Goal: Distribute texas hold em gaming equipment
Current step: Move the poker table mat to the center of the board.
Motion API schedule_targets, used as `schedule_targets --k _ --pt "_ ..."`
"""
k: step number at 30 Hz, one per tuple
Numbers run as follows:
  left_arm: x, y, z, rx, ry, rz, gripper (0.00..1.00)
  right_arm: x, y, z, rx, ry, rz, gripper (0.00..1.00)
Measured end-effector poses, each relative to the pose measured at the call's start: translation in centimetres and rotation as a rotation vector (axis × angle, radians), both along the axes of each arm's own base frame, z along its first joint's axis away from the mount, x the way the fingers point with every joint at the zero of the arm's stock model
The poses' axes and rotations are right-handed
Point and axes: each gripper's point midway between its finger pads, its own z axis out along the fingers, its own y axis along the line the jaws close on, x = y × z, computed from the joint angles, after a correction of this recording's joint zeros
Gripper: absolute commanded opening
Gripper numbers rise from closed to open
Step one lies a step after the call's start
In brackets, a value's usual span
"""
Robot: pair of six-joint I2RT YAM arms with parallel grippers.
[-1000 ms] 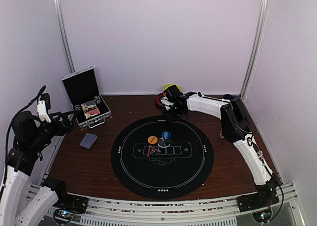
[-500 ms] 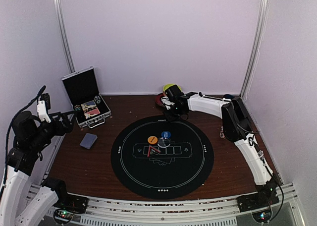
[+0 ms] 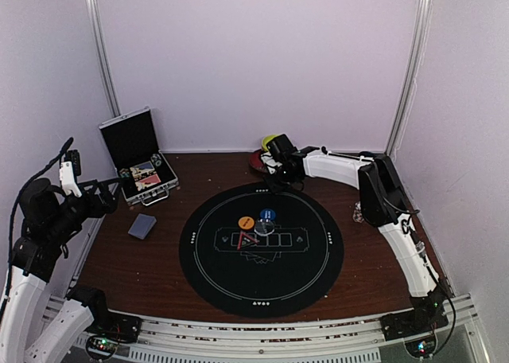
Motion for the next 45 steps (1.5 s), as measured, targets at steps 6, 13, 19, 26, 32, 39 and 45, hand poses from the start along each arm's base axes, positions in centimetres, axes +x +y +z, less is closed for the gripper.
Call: schedule_targets --k 6,13,19,26,32,39,45 --pt "0.0 0.1 0.0 0.000 0.000 0.005 0.98 0.2 -0.4 0.0 -0.014 -0.010 -0.010 0.00" --pt "0.0 0.2 0.0 0.001 0.000 0.011 0.98 0.6 -0.1 0.4 -0.015 -0.020 -0.003 0.00" --pt "0.1 0.2 0.0 0.002 0.000 0.014 0.98 0.8 -0.2 -0.1 -0.035 -0.029 -0.003 0.00" --pt "0.1 0.3 -0.1 0.002 0.001 0.015 0.98 1.8 -0.8 0.5 -0.061 -0.069 -0.017 0.66" --pt "0.0 0.3 -0.1 0.002 0.000 0.015 0.98 2.6 -1.7 2.5 -0.076 -0.113 -0.025 0.77" --pt "0.0 0.3 0.0 0.001 -0.004 0.015 0.98 0.9 -1.4 7.4 -0.080 -0.137 0.061 0.89" --pt "-0.1 0.3 0.0 0.001 -0.005 0.014 0.98 -4.4 -0.5 10.2 -0.063 -0.112 0.162 0.85"
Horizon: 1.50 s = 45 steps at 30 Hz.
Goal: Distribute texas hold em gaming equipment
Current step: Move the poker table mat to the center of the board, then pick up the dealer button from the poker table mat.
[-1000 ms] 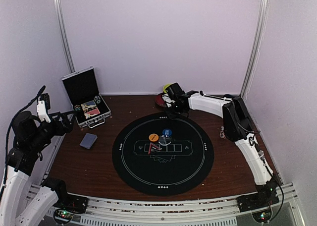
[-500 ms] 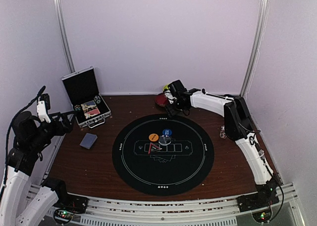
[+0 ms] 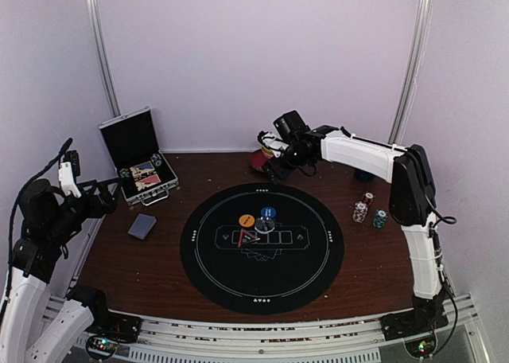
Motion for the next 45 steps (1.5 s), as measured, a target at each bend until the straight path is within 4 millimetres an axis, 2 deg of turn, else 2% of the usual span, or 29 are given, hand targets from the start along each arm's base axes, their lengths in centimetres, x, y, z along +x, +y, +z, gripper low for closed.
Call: schedule_targets --k 3,9,16,20,25,29,38,45 --pt "-0.1 0.0 0.1 0.000 -0.004 0.000 0.98 -2.2 1.3 -1.0 0.018 0.055 0.067 0.85" --pt "-0.1 0.0 0.1 0.000 -0.005 0.000 0.98 -6.7 2.4 -5.4 -0.033 0.200 0.171 0.90" --pt "-0.1 0.0 0.1 0.000 -0.005 0.000 0.98 -9.5 3.1 -7.0 -0.089 0.270 0.227 0.98" --pt "-0.1 0.0 0.1 -0.001 -0.006 0.000 0.98 -10.6 3.2 -8.9 -0.113 0.324 0.235 1.00" --pt "-0.1 0.0 0.1 -0.001 -0.006 0.000 0.98 -11.5 3.0 -11.9 -0.150 0.390 0.229 1.00" --pt "-0.1 0.0 0.1 -0.001 -0.006 0.000 0.98 -11.1 3.6 -11.3 -0.130 0.380 0.224 0.95" --pt "-0.1 0.0 0.2 -0.001 -0.007 0.000 0.98 -10.8 3.9 -11.6 -0.122 0.387 0.209 0.83" --pt "-0.1 0.0 0.1 -0.001 -0.006 0.000 0.98 -10.9 4.0 -11.7 -0.123 0.384 0.212 0.82"
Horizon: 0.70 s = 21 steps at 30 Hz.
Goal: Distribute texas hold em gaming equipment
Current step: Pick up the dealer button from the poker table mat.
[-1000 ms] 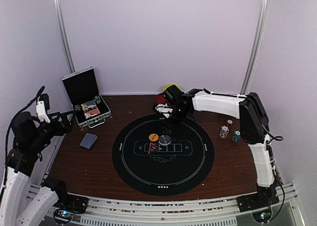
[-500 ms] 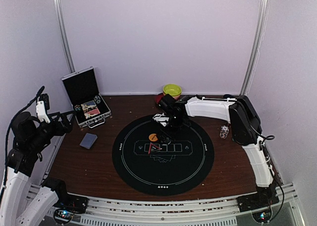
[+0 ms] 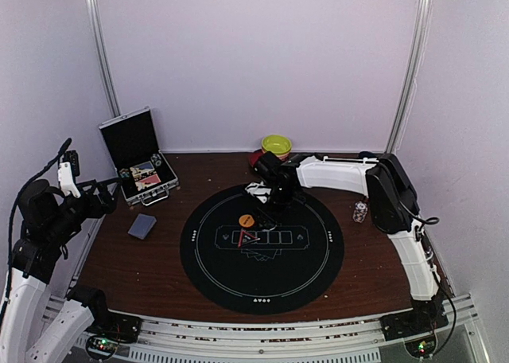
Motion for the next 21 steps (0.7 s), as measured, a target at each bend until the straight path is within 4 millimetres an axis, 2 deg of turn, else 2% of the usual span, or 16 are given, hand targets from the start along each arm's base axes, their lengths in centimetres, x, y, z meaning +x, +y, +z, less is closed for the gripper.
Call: schedule_targets --k 6,11,15,21 --pt "0.0 0.0 0.0 0.000 0.000 0.000 0.98 -0.7 0.0 -0.1 -0.009 0.006 0.009 0.78" --pt "0.0 0.0 0.0 0.000 0.000 0.000 0.98 -1.1 -0.2 -0.3 -0.018 0.011 0.016 0.67" --pt "0.0 0.0 0.0 0.000 0.000 0.000 0.98 -1.2 -0.2 -0.4 -0.020 0.014 0.019 0.52" --pt "0.0 0.0 0.0 0.000 0.000 0.000 0.98 -1.3 -0.1 -0.3 -0.021 0.013 0.021 0.41"
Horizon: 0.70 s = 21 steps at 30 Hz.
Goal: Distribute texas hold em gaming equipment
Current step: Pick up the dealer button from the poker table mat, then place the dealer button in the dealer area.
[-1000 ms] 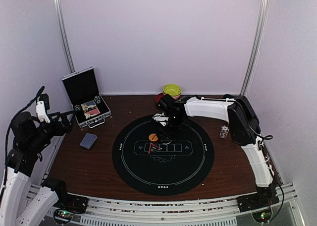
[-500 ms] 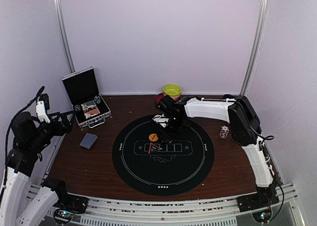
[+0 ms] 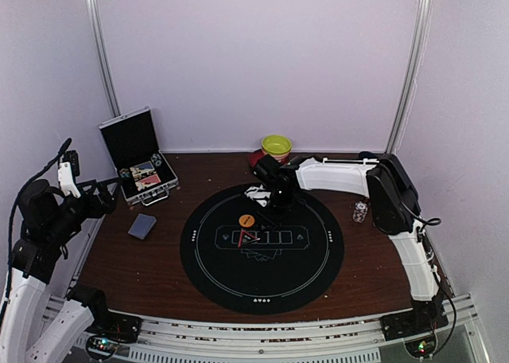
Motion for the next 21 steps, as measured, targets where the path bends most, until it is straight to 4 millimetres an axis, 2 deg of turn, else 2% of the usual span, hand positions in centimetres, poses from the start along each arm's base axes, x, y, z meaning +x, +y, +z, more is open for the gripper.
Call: schedule_targets --k 5,9,12,15,18,21 --pt "0.0 0.0 0.0 0.000 0.000 0.000 0.98 -0.2 -0.2 0.1 -0.007 -0.004 0.004 0.40" --pt "0.0 0.0 0.0 0.000 0.000 0.000 0.98 -1.1 -0.9 0.8 -0.034 -0.005 0.032 0.39" --pt "0.0 0.0 0.0 0.000 0.000 0.000 0.98 -1.8 -1.3 2.6 -0.032 -0.023 0.069 0.38" --pt "0.0 0.0 0.0 0.000 -0.001 0.000 0.98 -2.9 -1.7 5.6 -0.010 -0.069 0.127 0.38" --pt "-0.1 0.0 0.1 0.000 -0.003 0.000 0.98 -5.5 -2.1 8.2 0.004 -0.119 0.230 0.38" --pt "-0.1 0.0 0.1 -0.001 -0.006 0.001 0.98 -9.4 -2.0 9.0 -0.004 -0.145 0.366 0.38"
